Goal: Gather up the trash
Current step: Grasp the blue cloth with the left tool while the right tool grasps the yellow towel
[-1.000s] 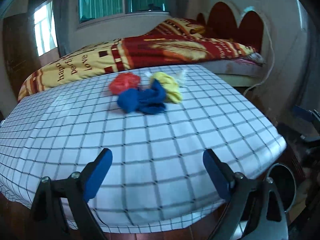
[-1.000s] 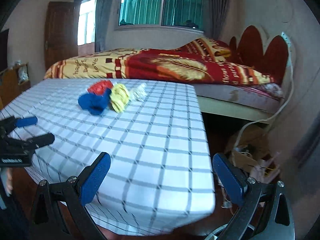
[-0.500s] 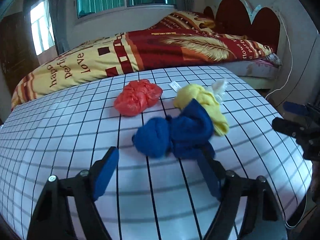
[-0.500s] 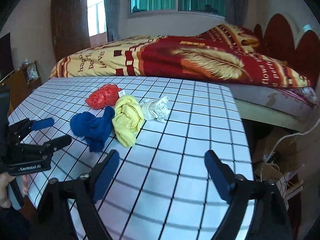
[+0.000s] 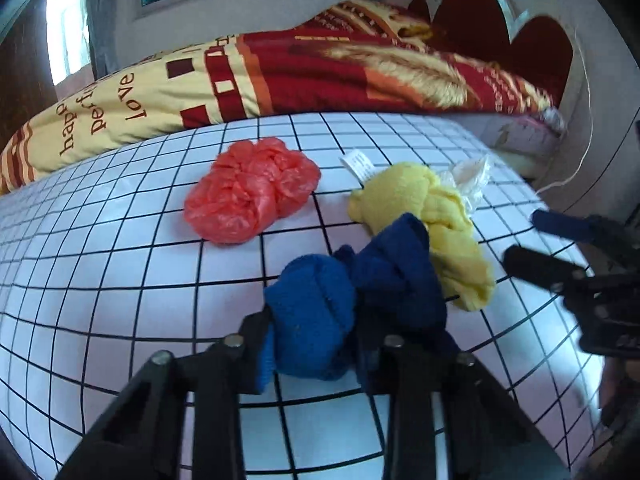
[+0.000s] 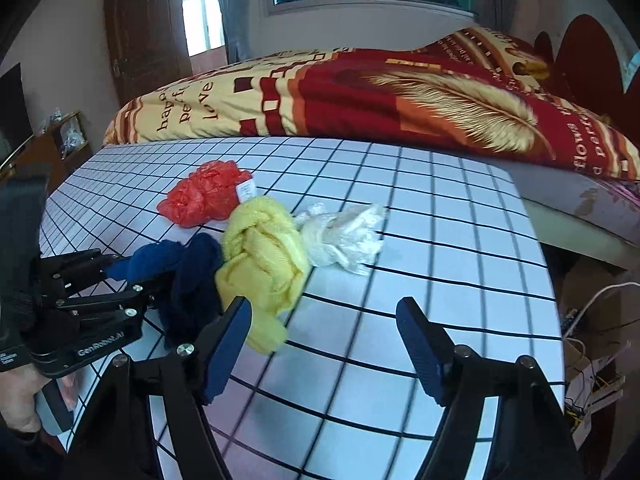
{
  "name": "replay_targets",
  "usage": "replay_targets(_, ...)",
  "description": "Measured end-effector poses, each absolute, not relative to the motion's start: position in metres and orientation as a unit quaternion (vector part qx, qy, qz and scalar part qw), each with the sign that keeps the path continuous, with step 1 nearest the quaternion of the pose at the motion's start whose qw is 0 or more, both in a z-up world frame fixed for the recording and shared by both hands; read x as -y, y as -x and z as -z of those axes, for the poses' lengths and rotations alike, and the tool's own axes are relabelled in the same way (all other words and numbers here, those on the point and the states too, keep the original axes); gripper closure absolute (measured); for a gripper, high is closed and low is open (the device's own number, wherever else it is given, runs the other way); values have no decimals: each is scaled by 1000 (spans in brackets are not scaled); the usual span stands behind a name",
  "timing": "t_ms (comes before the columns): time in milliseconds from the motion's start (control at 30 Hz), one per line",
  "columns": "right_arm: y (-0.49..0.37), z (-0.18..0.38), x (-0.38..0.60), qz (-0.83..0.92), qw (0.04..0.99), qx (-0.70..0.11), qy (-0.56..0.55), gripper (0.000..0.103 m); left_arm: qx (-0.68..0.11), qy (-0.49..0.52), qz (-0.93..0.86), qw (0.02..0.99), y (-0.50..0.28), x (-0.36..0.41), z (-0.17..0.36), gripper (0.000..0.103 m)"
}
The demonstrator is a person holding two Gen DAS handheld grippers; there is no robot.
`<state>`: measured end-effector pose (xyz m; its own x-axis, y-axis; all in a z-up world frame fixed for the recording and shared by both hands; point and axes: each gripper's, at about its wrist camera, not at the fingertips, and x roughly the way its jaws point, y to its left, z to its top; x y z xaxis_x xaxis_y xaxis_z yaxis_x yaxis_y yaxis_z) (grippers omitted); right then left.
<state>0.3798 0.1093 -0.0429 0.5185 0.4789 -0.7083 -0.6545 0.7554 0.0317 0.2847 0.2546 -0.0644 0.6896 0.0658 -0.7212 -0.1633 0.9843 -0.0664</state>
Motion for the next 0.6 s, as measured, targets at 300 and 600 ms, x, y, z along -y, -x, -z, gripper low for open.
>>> replay_targets(300, -392, 60, -154, -345, 846, -390, 118, 32, -365, 73, -102, 922, -246, -287, 57, 73)
replay_targets(600, -383, 68, -173, -367, 833, -394, 126, 88, -366, 78, -98, 922, -238, -287, 58, 73)
